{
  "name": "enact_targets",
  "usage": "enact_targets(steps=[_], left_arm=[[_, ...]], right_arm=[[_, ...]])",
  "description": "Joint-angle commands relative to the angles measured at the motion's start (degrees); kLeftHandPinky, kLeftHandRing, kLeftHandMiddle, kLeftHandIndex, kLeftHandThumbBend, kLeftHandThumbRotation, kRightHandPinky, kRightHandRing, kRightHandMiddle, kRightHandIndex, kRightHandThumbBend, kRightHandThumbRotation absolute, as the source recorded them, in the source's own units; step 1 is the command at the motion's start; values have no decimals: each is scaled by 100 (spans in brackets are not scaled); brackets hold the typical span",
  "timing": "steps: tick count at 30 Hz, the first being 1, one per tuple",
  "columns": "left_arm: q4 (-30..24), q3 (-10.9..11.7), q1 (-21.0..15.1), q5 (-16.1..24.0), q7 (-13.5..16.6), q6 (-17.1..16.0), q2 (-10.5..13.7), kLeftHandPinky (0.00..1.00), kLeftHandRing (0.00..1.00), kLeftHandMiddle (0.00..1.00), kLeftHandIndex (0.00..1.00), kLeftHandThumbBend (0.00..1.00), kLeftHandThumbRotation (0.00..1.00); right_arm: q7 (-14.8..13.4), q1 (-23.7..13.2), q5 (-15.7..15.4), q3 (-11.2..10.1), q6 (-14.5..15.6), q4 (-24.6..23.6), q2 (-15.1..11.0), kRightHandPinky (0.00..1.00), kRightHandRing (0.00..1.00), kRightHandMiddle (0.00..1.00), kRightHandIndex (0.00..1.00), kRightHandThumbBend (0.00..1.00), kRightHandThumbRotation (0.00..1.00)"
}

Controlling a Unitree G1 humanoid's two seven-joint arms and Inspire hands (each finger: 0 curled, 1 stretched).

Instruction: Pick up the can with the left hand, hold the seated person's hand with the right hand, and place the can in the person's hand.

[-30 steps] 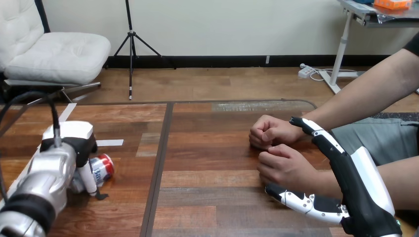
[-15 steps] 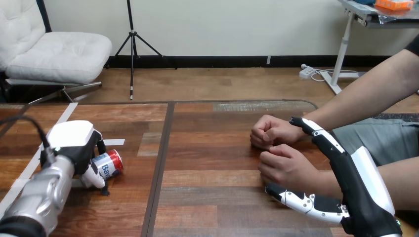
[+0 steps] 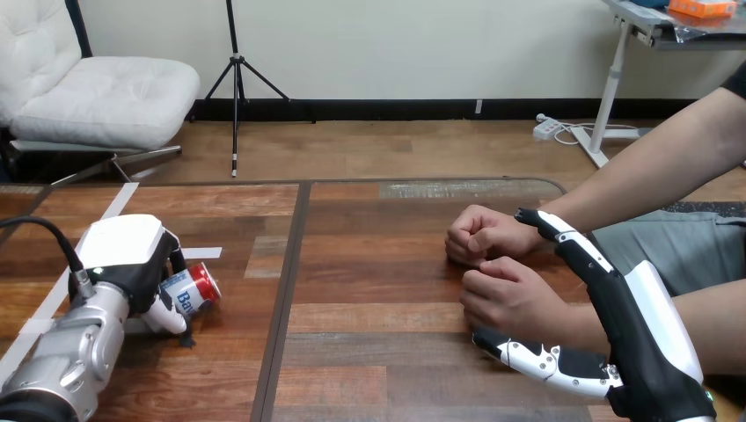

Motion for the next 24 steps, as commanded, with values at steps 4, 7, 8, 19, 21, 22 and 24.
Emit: enact_targets(steps=[4, 7, 8, 19, 21, 22, 24], left_arm=[[27, 81, -251, -46, 248, -69, -93, 43, 47, 53, 53, 73, 0], [32, 83, -252, -48, 283, -90, -98, 43, 48, 53, 53, 73, 0], [32, 83, -254, -50, 282, -92, -101, 43, 48, 53, 53, 73, 0], [38, 89, -244, -70, 303, -153, -117, 45, 48, 53, 54, 76, 0], [38, 100, -228, -82, 349, -204, -118, 45, 48, 53, 54, 77, 0], [39, 103, -224, -86, 363, -220, -118, 45, 48, 53, 54, 77, 0], [40, 117, -212, -104, 391, -258, -124, 45, 48, 53, 54, 77, 0]], right_arm=[[-24, -362, 64, -56, -101, -36, -116, 89, 91, 92, 88, 75, 28], [-25, -362, 69, -51, -98, -34, -110, 90, 91, 92, 88, 75, 28], [-27, -361, 64, -49, -89, -39, -107, 90, 91, 92, 87, 76, 28], [-60, -366, 15, -38, -87, -37, -88, 89, 91, 91, 87, 76, 29], [-65, -363, -3, -37, -82, -39, -89, 89, 90, 91, 87, 76, 29], [-66, -363, -9, -37, -81, -39, -89, 89, 90, 91, 87, 76, 29], [-64, -358, -18, -36, -59, -50, -85, 89, 90, 91, 87, 76, 29]])
